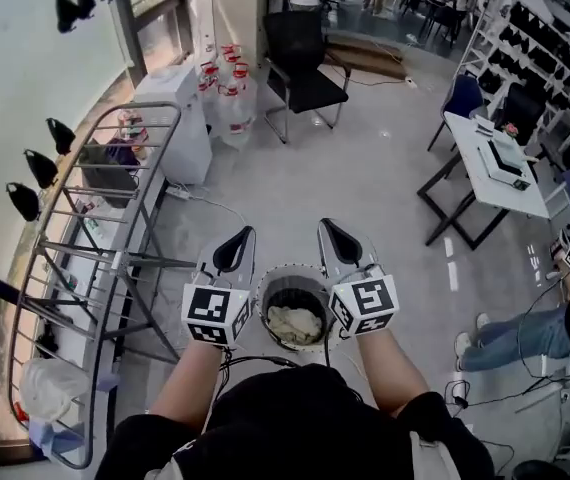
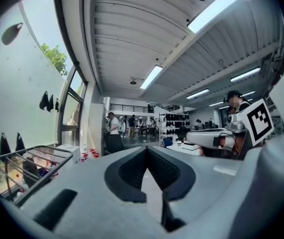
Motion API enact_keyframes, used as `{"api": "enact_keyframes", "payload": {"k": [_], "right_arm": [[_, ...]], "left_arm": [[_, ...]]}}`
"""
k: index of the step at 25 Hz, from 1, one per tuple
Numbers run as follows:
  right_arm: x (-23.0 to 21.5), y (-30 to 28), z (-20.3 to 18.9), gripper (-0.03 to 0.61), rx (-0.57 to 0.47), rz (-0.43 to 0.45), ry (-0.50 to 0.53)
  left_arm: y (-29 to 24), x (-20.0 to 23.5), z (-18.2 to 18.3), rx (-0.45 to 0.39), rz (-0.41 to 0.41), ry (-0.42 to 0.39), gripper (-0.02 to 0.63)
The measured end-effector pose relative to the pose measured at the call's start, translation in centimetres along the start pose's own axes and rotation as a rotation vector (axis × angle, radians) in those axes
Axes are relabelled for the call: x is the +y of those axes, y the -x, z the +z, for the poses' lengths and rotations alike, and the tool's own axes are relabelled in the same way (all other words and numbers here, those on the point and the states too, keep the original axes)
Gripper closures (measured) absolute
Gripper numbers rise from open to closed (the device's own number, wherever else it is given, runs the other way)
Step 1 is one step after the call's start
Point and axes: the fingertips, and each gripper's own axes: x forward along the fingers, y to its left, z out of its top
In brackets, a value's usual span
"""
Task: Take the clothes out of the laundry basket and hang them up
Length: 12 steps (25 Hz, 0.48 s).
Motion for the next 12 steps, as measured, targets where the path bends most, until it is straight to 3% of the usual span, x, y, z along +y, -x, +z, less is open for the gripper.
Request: {"api": "enact_keyframes", "payload": {"k": [5,12], "right_arm": [[-4.8,2.2,-2.7,0.565,0.061,-0.085,0.0],[-7.6,4.6,-6.1,0.565,0.11,-0.147,-0.023]], "left_arm": [[-4.7,-3.8,-2.1,0.056,-0.103,-0.017,0.607],[-7.2,-6.4,-5.8,0.131,-0.166,-0.013,0.607]]}}
